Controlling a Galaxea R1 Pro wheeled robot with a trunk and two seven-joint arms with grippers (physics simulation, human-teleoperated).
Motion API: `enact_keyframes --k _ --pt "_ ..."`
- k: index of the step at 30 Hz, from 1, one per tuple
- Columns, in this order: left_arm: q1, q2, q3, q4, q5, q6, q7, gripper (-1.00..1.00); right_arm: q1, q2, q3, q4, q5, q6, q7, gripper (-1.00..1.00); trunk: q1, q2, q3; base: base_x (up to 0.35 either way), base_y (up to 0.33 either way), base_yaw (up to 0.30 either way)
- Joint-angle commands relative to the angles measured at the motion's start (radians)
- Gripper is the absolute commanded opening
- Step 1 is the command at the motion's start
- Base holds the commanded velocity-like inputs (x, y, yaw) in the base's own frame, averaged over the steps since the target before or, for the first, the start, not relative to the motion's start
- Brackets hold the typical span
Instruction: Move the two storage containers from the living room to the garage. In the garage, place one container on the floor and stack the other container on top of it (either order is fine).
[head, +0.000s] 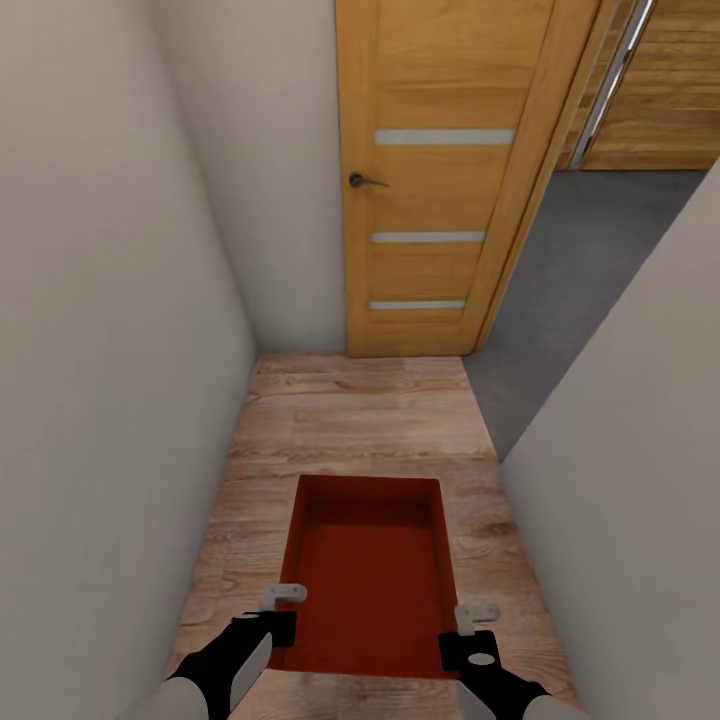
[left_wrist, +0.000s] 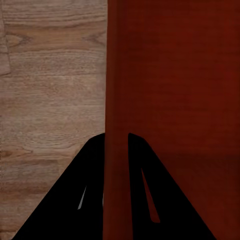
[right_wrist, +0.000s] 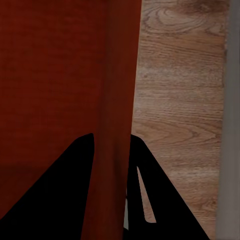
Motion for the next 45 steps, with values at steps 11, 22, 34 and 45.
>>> enact_keyframes --k 11,22,34,45 --pt "0.000 0.002 -0.034 -0.004 0.020 0.004 0.013 -1.00 -0.001 -0.018 -0.010 -0.002 -0.020 -0.001 -0.002 -1.00 0.001 -0.002 -0.001 0.335 0.000 0.000" --pt "0.000 0.002 -0.034 -0.004 0.020 0.003 0.013 -1.00 -0.001 -0.018 -0.010 -0.002 -0.020 -0.001 -0.001 -1.00 0.001 -0.002 -0.001 0.335 0.000 0.000" --pt "0.000 0.002 -0.035 -0.004 0.018 0.003 0.013 -1.00 -0.001 -0.019 -0.010 -0.002 -0.020 -0.001 -0.001 -1.00 0.001 -0.002 -0.001 0.334 0.000 0.000" --pt "0.000 0.002 -0.036 -0.005 0.017 0.003 0.012 -1.00 -0.001 -0.019 -0.010 -0.002 -0.020 -0.001 -0.001 -1.00 0.001 -0.002 -0.001 0.334 0.000 0.000"
